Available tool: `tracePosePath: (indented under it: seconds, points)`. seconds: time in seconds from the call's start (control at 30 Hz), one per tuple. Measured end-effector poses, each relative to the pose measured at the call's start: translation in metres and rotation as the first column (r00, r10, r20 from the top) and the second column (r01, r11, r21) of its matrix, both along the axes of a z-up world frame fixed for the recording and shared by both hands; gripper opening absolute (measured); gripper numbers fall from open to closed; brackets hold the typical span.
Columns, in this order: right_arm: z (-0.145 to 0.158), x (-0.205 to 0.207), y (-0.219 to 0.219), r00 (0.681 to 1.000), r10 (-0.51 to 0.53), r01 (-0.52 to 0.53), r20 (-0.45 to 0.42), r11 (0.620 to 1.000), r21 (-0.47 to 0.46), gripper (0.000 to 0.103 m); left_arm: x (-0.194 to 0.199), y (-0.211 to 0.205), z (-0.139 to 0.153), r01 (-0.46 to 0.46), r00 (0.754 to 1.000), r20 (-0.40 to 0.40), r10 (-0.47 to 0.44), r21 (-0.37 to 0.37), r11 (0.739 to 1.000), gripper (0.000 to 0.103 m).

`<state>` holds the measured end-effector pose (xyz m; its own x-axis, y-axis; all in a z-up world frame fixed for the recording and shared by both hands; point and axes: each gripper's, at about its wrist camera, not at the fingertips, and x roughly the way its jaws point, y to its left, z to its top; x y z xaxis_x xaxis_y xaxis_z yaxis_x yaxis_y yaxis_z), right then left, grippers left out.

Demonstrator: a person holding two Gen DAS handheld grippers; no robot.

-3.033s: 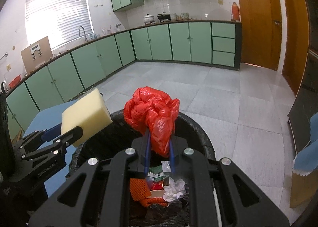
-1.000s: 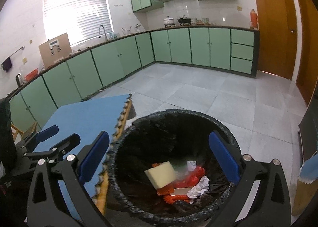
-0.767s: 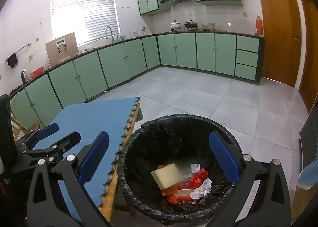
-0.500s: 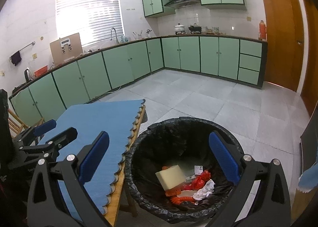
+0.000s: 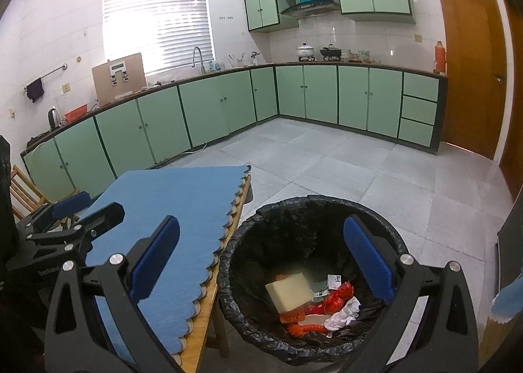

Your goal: Collect trash

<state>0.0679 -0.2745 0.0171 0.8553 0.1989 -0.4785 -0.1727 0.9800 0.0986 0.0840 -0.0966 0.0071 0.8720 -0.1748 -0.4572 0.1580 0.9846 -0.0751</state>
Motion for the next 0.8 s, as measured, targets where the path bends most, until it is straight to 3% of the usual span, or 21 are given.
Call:
tracePosePath:
  seconds: [0.8]
  points:
    - [0.009,-0.006,0.002,0.999,0.010,-0.010,0.032,1.000,-0.004,0.098,-0.009,0.001,0.011,-0.002,0.999,0.032,0.002,0.007,1.000,0.095]
